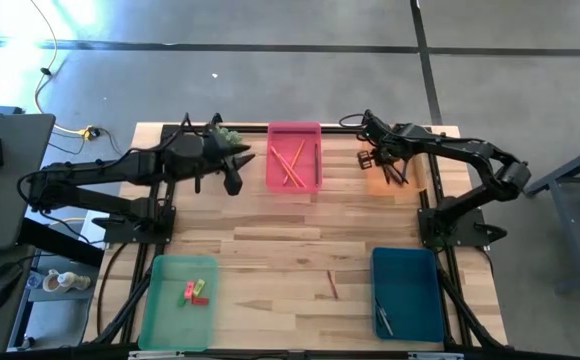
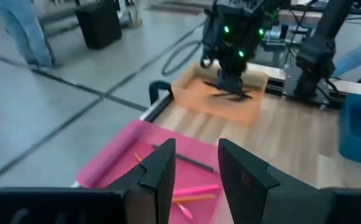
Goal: Sort crayons/erasers/pens/pencils in bins
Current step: Put the black pen into the orange bin, then put the red crayon into the blue bin
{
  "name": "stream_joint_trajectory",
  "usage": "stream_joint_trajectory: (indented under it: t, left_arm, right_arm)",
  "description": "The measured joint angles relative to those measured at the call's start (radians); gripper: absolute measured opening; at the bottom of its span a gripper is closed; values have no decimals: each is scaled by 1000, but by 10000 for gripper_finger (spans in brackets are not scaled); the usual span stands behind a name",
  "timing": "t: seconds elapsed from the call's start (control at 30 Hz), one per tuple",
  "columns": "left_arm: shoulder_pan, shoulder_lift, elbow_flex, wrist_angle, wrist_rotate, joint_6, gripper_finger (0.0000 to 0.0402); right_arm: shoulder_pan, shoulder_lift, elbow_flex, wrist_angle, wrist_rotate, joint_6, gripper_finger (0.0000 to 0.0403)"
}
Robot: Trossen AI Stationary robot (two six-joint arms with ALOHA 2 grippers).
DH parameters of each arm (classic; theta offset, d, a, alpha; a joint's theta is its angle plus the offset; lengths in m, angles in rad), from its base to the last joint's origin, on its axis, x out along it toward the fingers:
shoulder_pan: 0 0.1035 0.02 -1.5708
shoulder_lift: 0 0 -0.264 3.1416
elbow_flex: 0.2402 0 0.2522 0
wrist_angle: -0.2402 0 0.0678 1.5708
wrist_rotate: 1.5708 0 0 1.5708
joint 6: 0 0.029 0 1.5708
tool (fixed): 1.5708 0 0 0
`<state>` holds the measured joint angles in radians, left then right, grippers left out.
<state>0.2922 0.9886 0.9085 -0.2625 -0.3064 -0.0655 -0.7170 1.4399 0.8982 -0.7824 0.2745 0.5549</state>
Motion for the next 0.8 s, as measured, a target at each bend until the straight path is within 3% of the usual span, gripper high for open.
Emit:
stream_joint_trajectory:
  t: [0.23, 0.37, 0.8]
  left_arm:
    - [59, 0, 0, 29, 0, 128, 110]
    - [105, 0, 0, 29, 0, 159, 110]
    - [223, 0, 0, -17, 93, 159, 110]
  right_arm:
    - [0, 0, 4, -32, -25, 91, 121]
    - [4, -10, 23, -51, -33, 126, 148]
    - [154, -65, 210, -38, -19, 194, 138]
